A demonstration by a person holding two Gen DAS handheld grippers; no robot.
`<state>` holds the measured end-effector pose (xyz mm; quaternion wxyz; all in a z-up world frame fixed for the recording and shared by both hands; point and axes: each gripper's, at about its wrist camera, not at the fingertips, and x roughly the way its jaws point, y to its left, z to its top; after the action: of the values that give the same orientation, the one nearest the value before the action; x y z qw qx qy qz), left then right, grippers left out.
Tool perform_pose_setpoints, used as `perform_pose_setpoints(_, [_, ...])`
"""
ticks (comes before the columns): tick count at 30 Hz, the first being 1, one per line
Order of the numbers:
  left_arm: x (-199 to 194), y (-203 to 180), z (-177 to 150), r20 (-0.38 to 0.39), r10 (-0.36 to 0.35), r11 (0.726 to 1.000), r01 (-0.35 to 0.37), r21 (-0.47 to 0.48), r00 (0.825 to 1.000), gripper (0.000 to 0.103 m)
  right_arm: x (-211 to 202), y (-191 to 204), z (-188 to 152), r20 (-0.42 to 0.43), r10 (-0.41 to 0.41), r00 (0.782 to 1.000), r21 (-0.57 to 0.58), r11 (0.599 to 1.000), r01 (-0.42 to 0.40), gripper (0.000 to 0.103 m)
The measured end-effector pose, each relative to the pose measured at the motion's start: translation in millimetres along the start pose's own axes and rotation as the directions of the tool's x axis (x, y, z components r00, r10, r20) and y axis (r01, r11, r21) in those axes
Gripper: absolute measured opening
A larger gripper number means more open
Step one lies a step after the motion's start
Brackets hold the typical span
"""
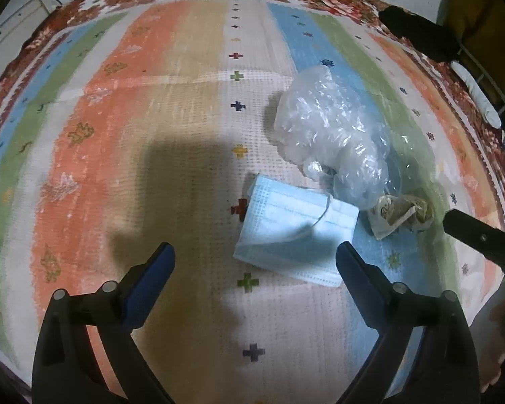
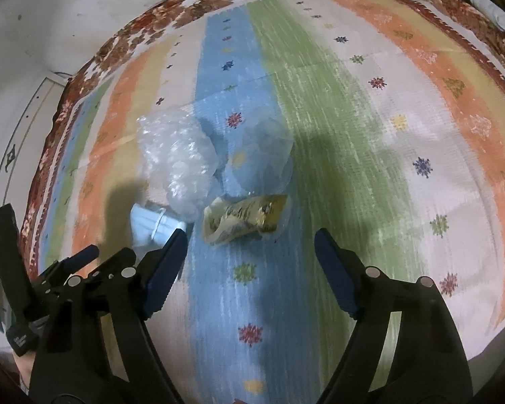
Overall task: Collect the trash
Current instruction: 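Move both open grippers back toward the mask and wrapper on the rug, then grasp the blue face mask with the left gripper while the right grasps the gold wrapper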
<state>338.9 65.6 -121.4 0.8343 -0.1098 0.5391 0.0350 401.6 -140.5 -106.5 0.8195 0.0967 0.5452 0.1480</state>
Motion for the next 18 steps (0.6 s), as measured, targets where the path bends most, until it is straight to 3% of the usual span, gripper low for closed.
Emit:
perform_pose_setpoints(8, [11.5,-2.7,8.9,-0.003,-0.013,1.0,0.013,0.005,1.0,0.09,24.4,-3.2,13.3,-0.028,-0.013,1.0,0.001,1.0,0.013,0.057])
perform_pose_setpoints(12, [17.7,-3.9,11.1,-0.016,-0.023,1.0,0.024,0.021,1.0,0.09,35.2,-1.4,15.5,-0.046,-0.006,0.999,0.005,1.0,0.006,0.052])
perform_pose_setpoints(18, [26.1,-6.2,8.8,-0.026,-0.015,0.999,0.016,0.036,1.0,0.082,47.8,3.3,18.8,-0.066,-0.006,0.998,-0.007,1.0,0.005,0.048])
